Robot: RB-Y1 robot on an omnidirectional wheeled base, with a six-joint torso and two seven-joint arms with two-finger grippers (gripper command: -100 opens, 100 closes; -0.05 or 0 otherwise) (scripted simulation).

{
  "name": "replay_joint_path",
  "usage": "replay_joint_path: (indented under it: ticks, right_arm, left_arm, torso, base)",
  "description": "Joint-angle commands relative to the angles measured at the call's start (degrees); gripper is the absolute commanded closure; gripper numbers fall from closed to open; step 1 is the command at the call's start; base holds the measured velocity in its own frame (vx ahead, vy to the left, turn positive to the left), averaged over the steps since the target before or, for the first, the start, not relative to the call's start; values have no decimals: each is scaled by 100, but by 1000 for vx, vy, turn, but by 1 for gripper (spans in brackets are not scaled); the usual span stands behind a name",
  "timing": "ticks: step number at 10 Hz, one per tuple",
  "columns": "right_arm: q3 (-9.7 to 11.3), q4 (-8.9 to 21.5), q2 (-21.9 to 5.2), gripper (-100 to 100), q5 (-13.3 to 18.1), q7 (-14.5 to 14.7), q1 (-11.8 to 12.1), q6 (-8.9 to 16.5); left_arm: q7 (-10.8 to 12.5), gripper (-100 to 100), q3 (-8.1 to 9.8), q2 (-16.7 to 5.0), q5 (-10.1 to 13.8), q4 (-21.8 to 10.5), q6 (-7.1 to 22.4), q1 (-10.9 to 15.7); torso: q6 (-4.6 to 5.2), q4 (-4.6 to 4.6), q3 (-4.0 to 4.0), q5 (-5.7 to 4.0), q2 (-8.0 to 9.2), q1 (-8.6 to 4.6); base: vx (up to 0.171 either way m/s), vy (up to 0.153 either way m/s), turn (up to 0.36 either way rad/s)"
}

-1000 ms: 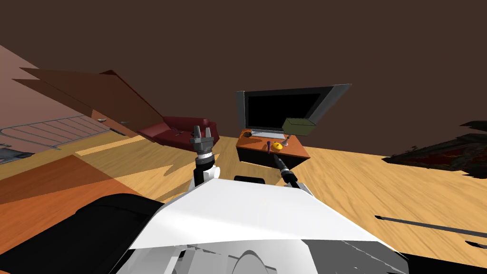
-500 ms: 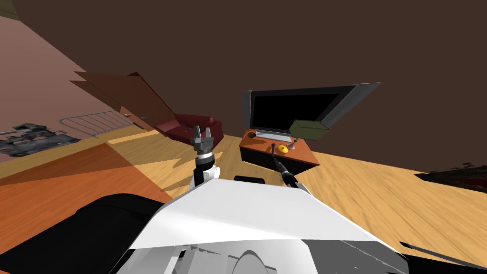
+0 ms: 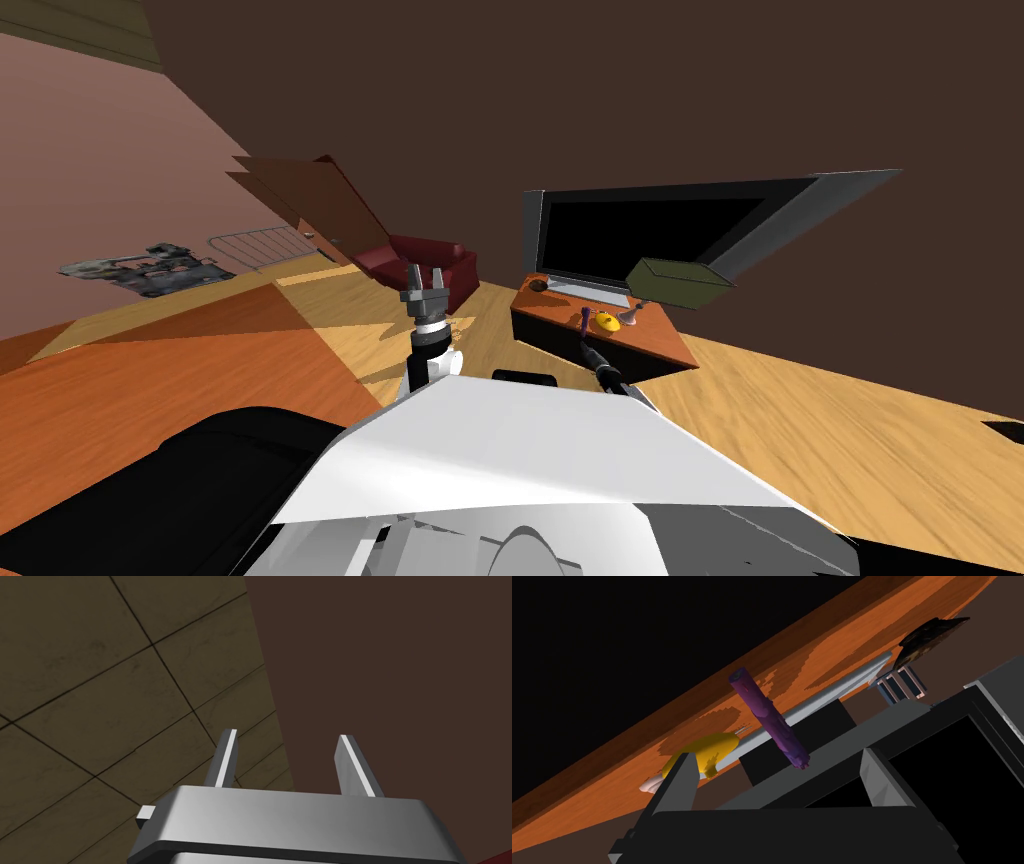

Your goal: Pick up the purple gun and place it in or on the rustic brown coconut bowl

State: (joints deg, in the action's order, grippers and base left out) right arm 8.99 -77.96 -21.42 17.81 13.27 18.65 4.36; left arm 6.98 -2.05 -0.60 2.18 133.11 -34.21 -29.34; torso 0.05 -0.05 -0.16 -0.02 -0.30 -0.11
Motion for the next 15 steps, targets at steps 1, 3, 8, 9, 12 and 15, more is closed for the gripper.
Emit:
replay_joint_path:
  ticks: [1, 3, 8, 9, 12, 15]
  right_arm:
    - [57, 11, -136, -100, -9, -29, -12, 198]
    - [106, 229, -248, -100, 57, -26, -107, 425]
    - [240, 807, -573, -100, 231, -52, -381, 1049]
    - [279, 972, -675, -100, 279, -69, -466, 1234]
    - [347, 1257, -861, -100, 363, -109, -622, 1560]
    - [401, 1476, -1015, -100, 428, -152, -752, 1819]
  left_arm:
    - [0, 0, 0, 0, 0, 0, 0, 0]
    - [0, 0, 0, 0, 0, 0, 0, 0]
    - [0, 0, 0, 0, 0, 0, 0, 0]
    - [0, 0, 1, 0, 0, 0, 0, -1]
    - [0, 0, 1, 0, 0, 0, 0, -1]
    - [0, 0, 1, 0, 0, 0, 0, -1]
  torso:
    - [0, 0, 0, 0, 0, 0]
    - [-1, 0, -1, 1, -1, 2]
    - [1, -1, -3, 1, -5, 0]
    - [5, -1, -1, 0, 0, 1]
    - [6, -3, -5, 0, -7, -2]
    - [6, -2, -4, 0, -5, 0]
  base:
    - [41, -2, 162]
    - [46, 0, 203]
    - [62, -7, 195]
    - [52, -1, 195]
    - [67, -18, 164]
    - [60, -16, 155]
